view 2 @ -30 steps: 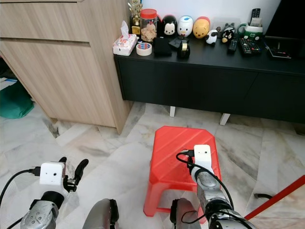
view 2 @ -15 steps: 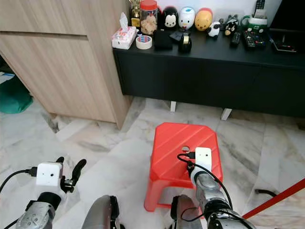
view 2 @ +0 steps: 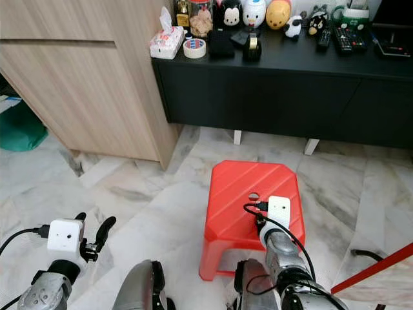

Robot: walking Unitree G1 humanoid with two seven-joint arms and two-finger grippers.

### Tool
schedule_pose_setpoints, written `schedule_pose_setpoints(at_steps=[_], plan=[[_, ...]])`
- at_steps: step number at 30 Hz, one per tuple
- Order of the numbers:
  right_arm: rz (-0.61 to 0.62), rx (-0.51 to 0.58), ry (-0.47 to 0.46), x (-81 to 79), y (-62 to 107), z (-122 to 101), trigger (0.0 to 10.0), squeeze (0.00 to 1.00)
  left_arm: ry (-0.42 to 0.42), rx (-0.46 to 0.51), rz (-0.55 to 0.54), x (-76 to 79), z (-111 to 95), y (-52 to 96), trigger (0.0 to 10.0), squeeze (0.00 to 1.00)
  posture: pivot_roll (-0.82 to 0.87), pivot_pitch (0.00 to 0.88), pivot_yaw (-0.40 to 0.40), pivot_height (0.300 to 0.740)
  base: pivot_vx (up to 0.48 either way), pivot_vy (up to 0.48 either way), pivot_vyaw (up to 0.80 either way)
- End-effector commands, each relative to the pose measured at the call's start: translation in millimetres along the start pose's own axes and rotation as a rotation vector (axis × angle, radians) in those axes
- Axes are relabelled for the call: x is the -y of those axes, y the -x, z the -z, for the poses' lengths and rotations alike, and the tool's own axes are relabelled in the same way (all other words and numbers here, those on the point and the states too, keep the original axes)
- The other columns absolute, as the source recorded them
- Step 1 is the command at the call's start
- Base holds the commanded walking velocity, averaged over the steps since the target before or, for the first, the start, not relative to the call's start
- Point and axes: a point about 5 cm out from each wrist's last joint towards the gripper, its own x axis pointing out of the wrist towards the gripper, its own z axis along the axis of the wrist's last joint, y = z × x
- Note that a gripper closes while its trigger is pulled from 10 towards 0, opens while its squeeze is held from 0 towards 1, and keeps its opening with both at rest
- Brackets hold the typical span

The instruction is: Hang keys on a hook

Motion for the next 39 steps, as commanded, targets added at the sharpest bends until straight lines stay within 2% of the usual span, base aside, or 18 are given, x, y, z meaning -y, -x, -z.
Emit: schedule_pose_setpoints(at_steps=[1, 6, 8, 12, 14, 22, 28, 29, 31, 33, 34, 36, 37, 39], plan=[[0.012, -0.034, 0.001, 3.6, 1.7, 11, 10.0, 0.0, -0.019, -0.009, 0.008, -2.9, 0, 3.7, 10.0, 0.0, 0.12, 0.119, 0.066, 0.592, 0.0, 0.0, 0.0], [0.021, -0.02, -0.012, 5.6, 1.3, 8, 10.0, 0.0, -0.024, -0.01, 0.014, -2.8, 0, 2.6, 10.0, 0.0, 0.12, 0.125, 0.069, 0.592, 0.0, 0.0, 0.0], [0.014, 0.024, -0.036, 4.4, 0.0, -2, 10.0, 0.0, -0.025, -0.01, 0.016, -2.6, -1, 0.7, 10.0, 0.0, 0.12, 0.129, 0.069, 0.592, 0.0, 0.0, 0.0], [0.008, 0.043, -0.044, 3.4, -0.5, -7, 10.0, 0.0, -0.026, -0.009, 0.016, -2.5, -1, 0.0, 10.0, 0.0, 0.12, 0.129, 0.069, 0.592, 0.0, 0.0, 0.0], [-0.018, 0.109, -0.059, -2.7, -1.8, -24, 10.0, 0.0, -0.024, -0.006, 0.021, -1.0, -2, -4.3, 10.0, 0.0, 0.11, 0.144, 0.069, 0.592, 0.0, 0.0, 0.0], [-0.019, 0.119, -0.048, 0.3, -1.4, -23, 10.0, 0.0, -0.02, 0.0, 0.023, 0.5, -3, -7.2, 10.0, 0.0, 0.1, 0.143, 0.069, 0.592, 0.0, 0.0, 0.0], [-0.033, 0.084, 0.011, 5.0, -0.6, -15, 10.0, 0.0, -0.019, -0.003, 0.019, 0.9, -1, -8.5, 10.0, 0.0, 0.1, 0.133, 0.063, 0.592, 0.0, 0.0, 0.0], [-0.054, 0.082, 0.058, 10.9, -0.2, -14, 10.0, 0.0, -0.02, -0.004, 0.017, 0.7, -1, -8.3, 10.0, 0.0, 0.1, 0.131, 0.061, 0.592, 0.0, 0.0, 0.0], [-0.078, 0.089, 0.093, 19.3, 0.2, -17, 10.0, 0.0, -0.02, -0.006, 0.015, 0.6, 0, -7.8, 10.0, 0.0, 0.1, 0.125, 0.059, 0.592, 0.0, 0.0, 0.0], [-0.106, 0.09, 0.135, 35.7, 1.4, -23, 10.0, 0.0, -0.02, -0.007, 0.012, 0.1, 0, -7.4, 10.0, 0.0, 0.09, 0.122, 0.057, 0.592, 0.0, 0.0, 0.0], [-0.106, 0.09, 0.135, 35.7, 1.4, -23, 10.0, 0.0, -0.02, -0.007, 0.012, 0.1, 0, -7.4, 10.0, 0.0, 0.09, 0.122, 0.057, 0.592, 0.0, 0.0, 0.0], [-0.12, 0.084, 0.187, 49.9, 3.2, -26, 10.0, 0.0, -0.02, -0.006, 0.012, 0.1, 0, -7.5, 10.0, 0.0, 0.09, 0.118, 0.056, 0.592, 0.0, 0.0, 0.0], [-0.136, 0.076, 0.243, 57.4, 4.6, -28, 10.0, 0.0, -0.021, -0.006, 0.012, -0.2, 1, -7.8, 10.0, 0.0, 0.09, 0.118, 0.056, 0.592, 0.0, 0.0, 0.0], [-0.152, 0.066, 0.293, 63.2, 6.0, -28, 10.0, 0.0, -0.022, -0.006, 0.012, -0.5, 1, -8.0, 10.0, 0.0, 0.08, 0.118, 0.058, 0.592, 0.0, 0.0, 0.0]])
